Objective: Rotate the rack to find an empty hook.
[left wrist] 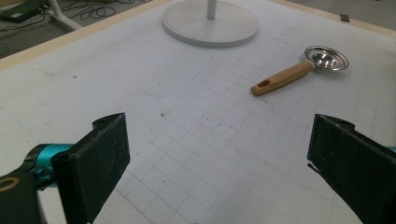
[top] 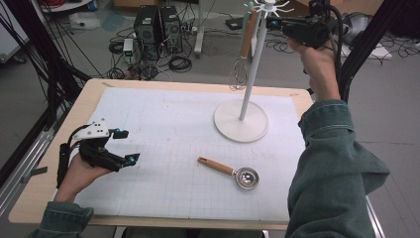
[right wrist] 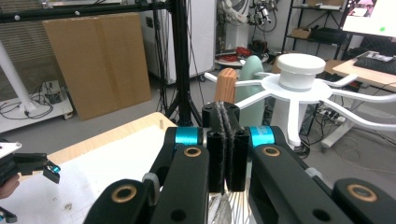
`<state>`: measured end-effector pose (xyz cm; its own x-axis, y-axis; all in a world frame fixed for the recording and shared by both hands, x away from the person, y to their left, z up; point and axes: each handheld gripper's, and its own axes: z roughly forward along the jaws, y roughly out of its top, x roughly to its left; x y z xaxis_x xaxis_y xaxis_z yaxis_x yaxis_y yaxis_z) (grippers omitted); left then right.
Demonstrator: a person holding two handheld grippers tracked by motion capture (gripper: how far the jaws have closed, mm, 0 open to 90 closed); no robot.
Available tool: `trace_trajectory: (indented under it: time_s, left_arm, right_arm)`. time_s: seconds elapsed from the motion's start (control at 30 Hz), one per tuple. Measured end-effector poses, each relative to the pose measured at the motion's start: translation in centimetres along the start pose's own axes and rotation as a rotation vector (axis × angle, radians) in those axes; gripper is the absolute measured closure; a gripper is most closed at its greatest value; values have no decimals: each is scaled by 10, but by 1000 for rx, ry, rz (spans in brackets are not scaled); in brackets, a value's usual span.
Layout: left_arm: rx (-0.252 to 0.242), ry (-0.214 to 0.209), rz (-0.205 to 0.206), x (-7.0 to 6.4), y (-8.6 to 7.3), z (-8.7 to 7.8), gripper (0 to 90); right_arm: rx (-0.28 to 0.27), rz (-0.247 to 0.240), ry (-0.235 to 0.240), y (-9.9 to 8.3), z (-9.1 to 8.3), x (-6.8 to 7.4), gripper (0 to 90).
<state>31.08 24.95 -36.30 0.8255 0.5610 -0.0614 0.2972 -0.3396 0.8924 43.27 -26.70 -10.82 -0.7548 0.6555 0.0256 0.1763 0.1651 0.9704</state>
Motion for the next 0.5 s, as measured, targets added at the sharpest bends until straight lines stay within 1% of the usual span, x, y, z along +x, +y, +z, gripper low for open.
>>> trace_trajectory:
  time_s: [0.03, 0.17, 0.23, 0.3, 0.37, 0.43, 0.5]
  left_arm:
    - [-1, -1, -3, 0, 0, 0, 62]
    - [0, -1, -1, 1, 0, -1, 62]
    - [-6, 0, -3, 1, 0, -2, 62]
    - [-6, -1, -1, 2, 0, -3, 62]
    - [-6, -2, -5, 2, -1, -3, 62]
    - [-4, -2, -7, 2, -1, -3, 62]
    - [-1, -5, -9, 2, -2, -2, 62]
  right_arm:
    - [-1, 7, 2, 0, 1, 1, 895]
    - [6, -6, 2, 1, 2, 4, 895]
    - [6, -7, 7, 0, -1, 5, 895]
    - [-6, -12, 17, -2, -5, 7, 893]
    - [-22, -13, 33, -5, -11, 9, 835]
    - [-30, 7, 63, -8, -16, 11, 786]
    - [-37, 10, 70, -12, -20, 13, 720]
